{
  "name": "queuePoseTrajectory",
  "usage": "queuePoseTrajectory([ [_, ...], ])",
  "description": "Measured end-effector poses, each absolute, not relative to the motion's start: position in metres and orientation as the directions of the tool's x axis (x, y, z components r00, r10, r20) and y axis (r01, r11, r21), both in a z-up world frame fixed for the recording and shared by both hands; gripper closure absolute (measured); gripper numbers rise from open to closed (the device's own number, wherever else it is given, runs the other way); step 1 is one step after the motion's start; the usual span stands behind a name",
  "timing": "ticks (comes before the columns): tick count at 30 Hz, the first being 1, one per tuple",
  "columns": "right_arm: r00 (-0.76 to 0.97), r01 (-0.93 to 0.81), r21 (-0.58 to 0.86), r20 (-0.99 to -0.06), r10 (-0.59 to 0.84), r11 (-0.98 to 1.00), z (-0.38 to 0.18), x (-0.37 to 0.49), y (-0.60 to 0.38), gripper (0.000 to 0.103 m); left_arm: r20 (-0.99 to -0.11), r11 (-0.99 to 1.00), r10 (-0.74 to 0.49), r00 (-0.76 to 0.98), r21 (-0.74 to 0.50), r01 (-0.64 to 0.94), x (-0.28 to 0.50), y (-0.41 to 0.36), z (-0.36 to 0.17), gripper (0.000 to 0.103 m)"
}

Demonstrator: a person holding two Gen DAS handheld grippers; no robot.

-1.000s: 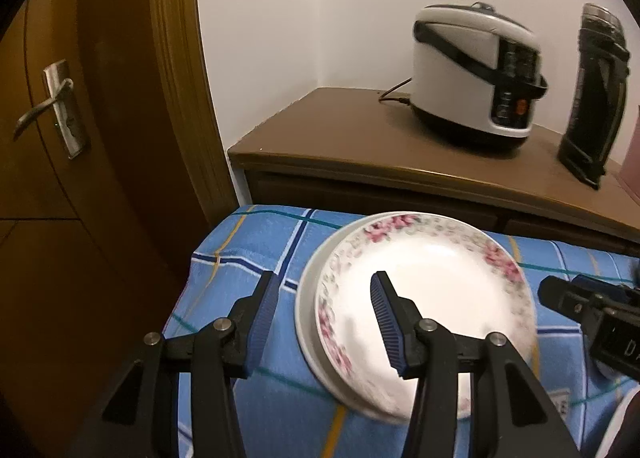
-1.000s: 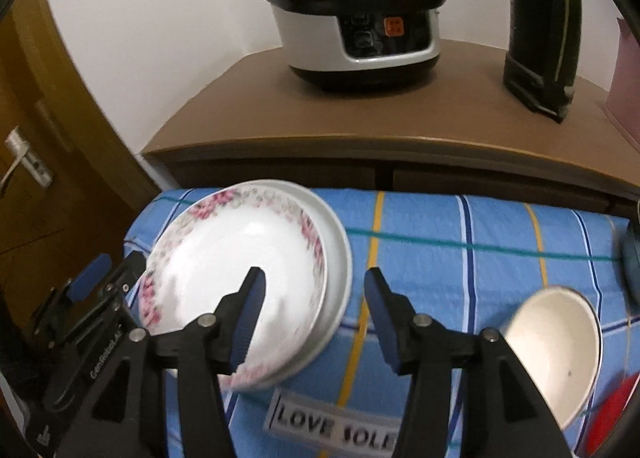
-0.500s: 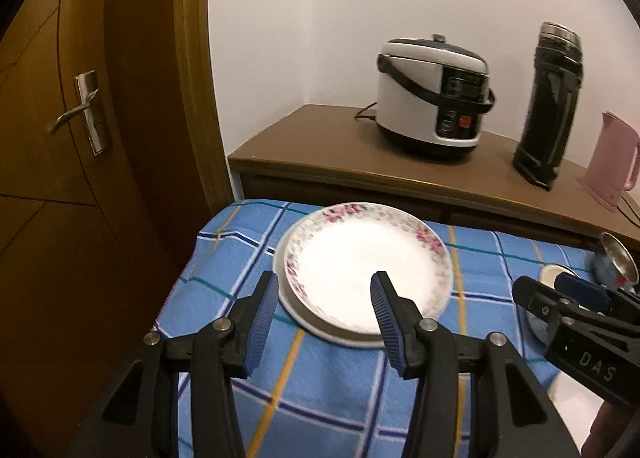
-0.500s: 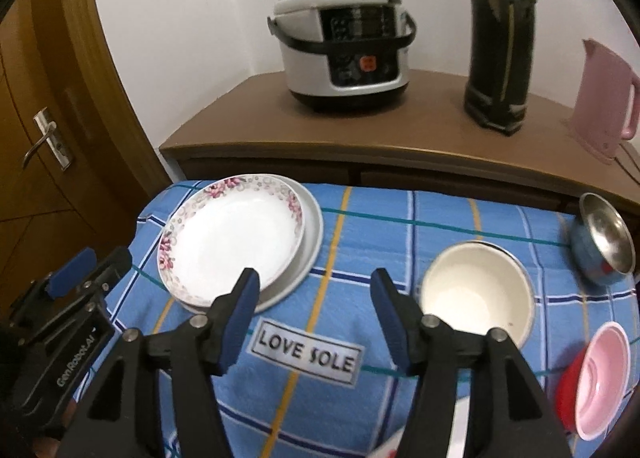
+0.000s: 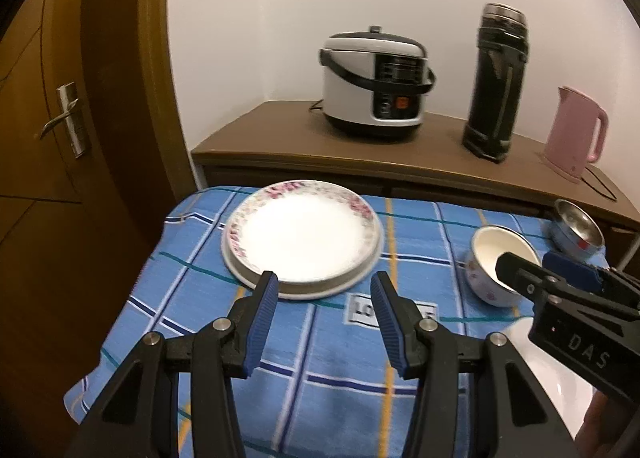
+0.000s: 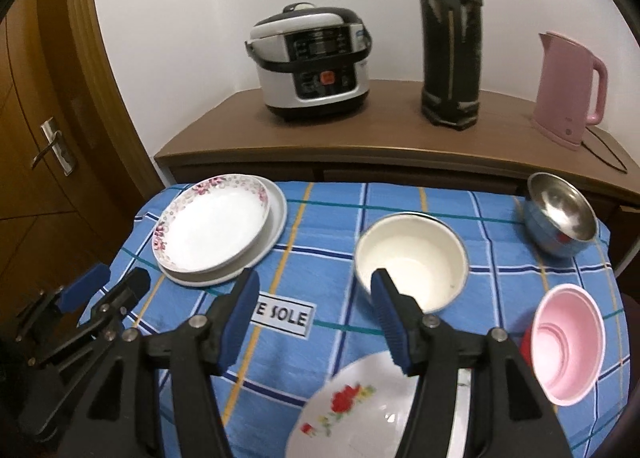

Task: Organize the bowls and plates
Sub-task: 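Open the right tool and withdraw from the stacked plates, then move the right tool to the red-flower plate and grasp its rim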

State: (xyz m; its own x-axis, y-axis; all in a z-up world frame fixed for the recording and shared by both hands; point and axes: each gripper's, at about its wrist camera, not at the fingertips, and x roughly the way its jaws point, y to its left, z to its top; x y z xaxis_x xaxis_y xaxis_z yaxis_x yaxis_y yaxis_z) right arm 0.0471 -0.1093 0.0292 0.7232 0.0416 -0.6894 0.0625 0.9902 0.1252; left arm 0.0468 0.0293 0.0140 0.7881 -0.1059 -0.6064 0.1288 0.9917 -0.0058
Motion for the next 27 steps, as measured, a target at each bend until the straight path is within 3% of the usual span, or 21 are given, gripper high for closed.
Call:
queuePoseTrajectory([
  [27, 0.76, 0.24, 0.075, -0.635, -0.139, 0.968, 0.023, -0.053, -0.203, 0.044, -0.669, 0.952, -0.223, 0.709, 0.008, 0.307, 0.002, -0.048, -0.014, 0.052],
])
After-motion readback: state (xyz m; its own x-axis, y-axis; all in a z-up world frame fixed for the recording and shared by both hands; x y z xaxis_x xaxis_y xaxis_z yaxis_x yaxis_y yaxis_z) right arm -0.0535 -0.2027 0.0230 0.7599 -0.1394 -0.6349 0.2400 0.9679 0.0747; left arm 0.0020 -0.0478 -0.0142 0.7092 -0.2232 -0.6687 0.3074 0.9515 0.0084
